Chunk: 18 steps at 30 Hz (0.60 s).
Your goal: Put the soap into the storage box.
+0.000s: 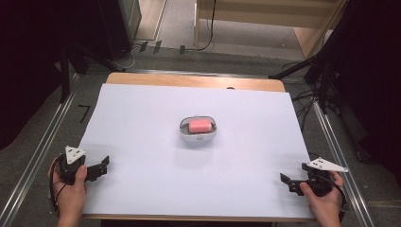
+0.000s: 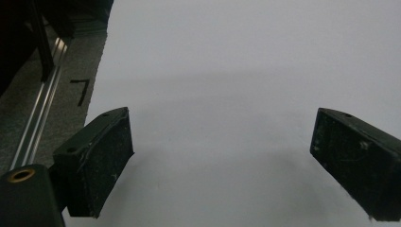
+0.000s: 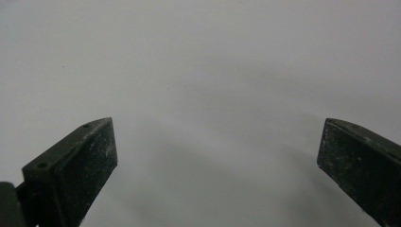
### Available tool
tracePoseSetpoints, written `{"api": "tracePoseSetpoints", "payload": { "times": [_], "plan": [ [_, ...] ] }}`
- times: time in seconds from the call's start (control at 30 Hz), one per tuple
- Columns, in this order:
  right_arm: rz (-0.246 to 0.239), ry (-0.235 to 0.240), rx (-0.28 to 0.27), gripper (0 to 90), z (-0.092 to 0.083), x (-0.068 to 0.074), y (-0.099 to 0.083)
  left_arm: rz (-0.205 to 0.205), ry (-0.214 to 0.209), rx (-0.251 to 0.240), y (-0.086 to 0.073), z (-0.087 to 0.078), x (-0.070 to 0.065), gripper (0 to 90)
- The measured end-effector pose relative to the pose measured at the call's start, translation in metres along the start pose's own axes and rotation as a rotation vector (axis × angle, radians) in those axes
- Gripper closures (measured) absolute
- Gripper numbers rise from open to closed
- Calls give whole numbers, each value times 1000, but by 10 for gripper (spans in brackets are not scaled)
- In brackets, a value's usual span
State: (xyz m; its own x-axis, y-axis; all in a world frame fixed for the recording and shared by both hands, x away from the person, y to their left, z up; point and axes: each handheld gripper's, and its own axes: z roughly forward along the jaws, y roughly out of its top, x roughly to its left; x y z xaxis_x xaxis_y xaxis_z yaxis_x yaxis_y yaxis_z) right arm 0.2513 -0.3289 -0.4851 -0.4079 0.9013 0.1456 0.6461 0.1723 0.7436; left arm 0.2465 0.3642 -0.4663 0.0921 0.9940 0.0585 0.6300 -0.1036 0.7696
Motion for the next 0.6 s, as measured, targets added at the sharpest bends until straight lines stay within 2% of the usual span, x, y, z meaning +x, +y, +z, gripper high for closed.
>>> {"api": "tracePoseSetpoints", "payload": {
  "times": [0.23, 0.27, 0.37, 0.6],
  "plan": [
    [34, -28, -30, 0, -14, -10, -11, -3, -4, -1, 0, 0, 1, 69],
    [51, -27, -43, 0, -17, -13, -15, -4, -1, -1, 0, 0, 0, 69],
    [70, -15, -66, 0, -18, -13, -19, -5, -1, 1, 0, 0, 1, 70],
    [86, -19, -59, 0, -15, -11, -20, -6, -3, 1, 0, 0, 1, 69]
  ]
}}
